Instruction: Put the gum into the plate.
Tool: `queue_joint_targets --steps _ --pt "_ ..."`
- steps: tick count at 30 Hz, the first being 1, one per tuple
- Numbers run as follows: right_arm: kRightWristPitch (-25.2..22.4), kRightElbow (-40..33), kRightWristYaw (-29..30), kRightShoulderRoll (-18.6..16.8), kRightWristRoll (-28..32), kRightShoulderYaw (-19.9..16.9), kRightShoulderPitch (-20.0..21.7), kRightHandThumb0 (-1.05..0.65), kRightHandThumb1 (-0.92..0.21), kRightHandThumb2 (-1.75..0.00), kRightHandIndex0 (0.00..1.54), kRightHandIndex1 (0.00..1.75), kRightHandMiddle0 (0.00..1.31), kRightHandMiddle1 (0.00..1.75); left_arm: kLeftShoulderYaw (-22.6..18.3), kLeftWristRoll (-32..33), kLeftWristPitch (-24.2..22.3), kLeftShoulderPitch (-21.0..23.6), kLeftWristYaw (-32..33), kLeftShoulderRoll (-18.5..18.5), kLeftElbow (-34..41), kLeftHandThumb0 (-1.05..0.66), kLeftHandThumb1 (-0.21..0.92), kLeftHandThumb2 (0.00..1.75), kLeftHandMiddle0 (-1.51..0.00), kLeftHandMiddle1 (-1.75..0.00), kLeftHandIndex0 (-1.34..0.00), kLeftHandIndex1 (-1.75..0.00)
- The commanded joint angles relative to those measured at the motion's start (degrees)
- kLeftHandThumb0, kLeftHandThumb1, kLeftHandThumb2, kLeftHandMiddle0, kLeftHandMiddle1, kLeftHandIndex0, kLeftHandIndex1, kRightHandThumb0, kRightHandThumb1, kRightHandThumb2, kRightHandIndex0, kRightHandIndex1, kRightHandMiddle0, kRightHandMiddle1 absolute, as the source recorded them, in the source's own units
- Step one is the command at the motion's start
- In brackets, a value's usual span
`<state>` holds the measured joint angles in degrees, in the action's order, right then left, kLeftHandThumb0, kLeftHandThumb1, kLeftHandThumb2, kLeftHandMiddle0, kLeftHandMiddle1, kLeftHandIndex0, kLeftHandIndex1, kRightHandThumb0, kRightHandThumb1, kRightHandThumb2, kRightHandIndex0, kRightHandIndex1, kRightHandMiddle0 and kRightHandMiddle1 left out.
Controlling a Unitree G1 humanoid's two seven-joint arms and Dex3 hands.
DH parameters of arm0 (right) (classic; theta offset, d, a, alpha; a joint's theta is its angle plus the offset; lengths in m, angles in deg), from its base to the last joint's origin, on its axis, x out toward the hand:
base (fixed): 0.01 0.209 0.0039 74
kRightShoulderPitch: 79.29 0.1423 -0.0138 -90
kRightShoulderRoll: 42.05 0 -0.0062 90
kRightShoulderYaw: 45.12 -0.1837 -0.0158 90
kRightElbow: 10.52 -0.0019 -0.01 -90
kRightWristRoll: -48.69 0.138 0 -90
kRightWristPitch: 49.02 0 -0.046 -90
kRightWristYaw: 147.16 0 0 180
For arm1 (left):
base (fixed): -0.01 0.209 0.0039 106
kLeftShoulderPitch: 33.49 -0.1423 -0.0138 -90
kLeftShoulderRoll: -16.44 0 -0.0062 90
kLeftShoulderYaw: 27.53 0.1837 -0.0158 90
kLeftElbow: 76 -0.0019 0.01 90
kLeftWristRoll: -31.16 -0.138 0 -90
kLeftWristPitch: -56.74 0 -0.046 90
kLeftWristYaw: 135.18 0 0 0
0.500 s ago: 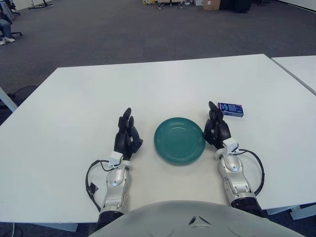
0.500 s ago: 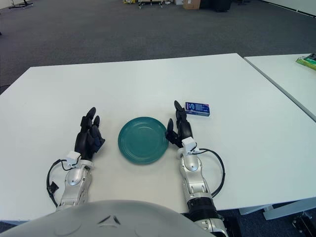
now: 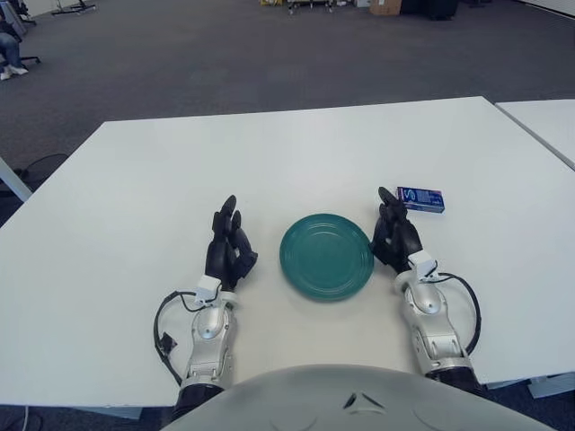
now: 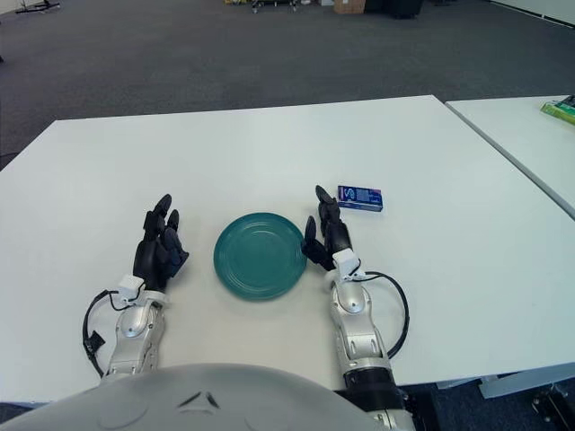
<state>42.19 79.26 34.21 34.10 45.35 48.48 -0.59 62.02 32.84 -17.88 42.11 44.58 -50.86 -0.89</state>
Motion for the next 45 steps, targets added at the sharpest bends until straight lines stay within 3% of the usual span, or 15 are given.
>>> queue_joint_targets --steps 1,8,10,14,19,24,28,45 --pt "-5.73 -6.36 -1.4 4.35 -2.63 -1.27 -4.9 -0.75 -0.92 -0.89 0.25 0.04 0.0 0.52 -1.55 2.8 -2.68 -7.34 0.82 3.07 -11.65 -0.86 0.92 0.94 -0.24 -0.01 0.0 -0.51" --pt "7.52 -17.7 1.43 12.58 -19.51 0.6 -3.9 -0.72 -0.92 -0.71 0.4 0.08 0.0 0.76 -2.6 3.17 -0.74 -5.68 -0.4 2.31 -14.61 -0.87 0.92 0.93 -0.24 -0.01 0.0 -0.54" --pt "12.66 -18.12 4.31 15.6 -25.18 0.23 -1.33 -0.71 -0.92 -0.68 0.43 0.08 0.0 0.82 -2.76 3.18 -0.46 -5.49 -0.58 2.31 -14.85 -0.87 0.92 0.92 -0.24 -0.01 0.0 -0.54" --pt "15.58 -16.99 6.39 18.44 -29.52 -0.37 2.14 -0.71 -0.92 -0.6 0.46 0.08 0.02 0.9 -3.02 3.16 -0.08 -5.4 -0.63 2.51 -14.88 -0.86 0.92 0.92 -0.25 -0.01 0.0 -0.55" --pt "15.55 -13.39 7.41 23.18 -35.33 -1.04 9.05 -0.72 -0.92 -0.55 0.47 0.08 0.05 0.94 -3.32 3.25 0.76 -5.07 -0.76 2.64 -15.56 -0.85 0.92 0.92 -0.26 -0.01 0.0 -0.58" --pt "14.37 -8.2 7.88 26.15 -38.84 -0.49 12.97 -0.76 -0.92 -0.55 0.49 0.08 0.08 0.96 -3.39 3.11 1.47 -4.96 -1.07 2.48 -16.21 -0.85 0.92 0.92 -0.26 -0.01 0.0 -0.6" --pt "12.44 1.75 8.81 28.66 -43.59 2.24 17.51 -0.76 -0.92 -0.56 0.47 0.07 0.08 0.96 -3.53 3.49 1.7 -5.16 -1.92 2.31 -16.36 -0.83 0.92 0.91 -0.25 0.0 0.0 -0.59" --pt "10.6 15.51 9.53 30.13 -48.23 7.59 21.94 -0.73 -0.92 -0.52 0.45 0.04 0.07 0.96 -4.79 3.65 2.09 -4.3 -3.85 1.09 -17.51 -0.83 0.92 0.9 -0.21 0.0 0.0 -0.51"
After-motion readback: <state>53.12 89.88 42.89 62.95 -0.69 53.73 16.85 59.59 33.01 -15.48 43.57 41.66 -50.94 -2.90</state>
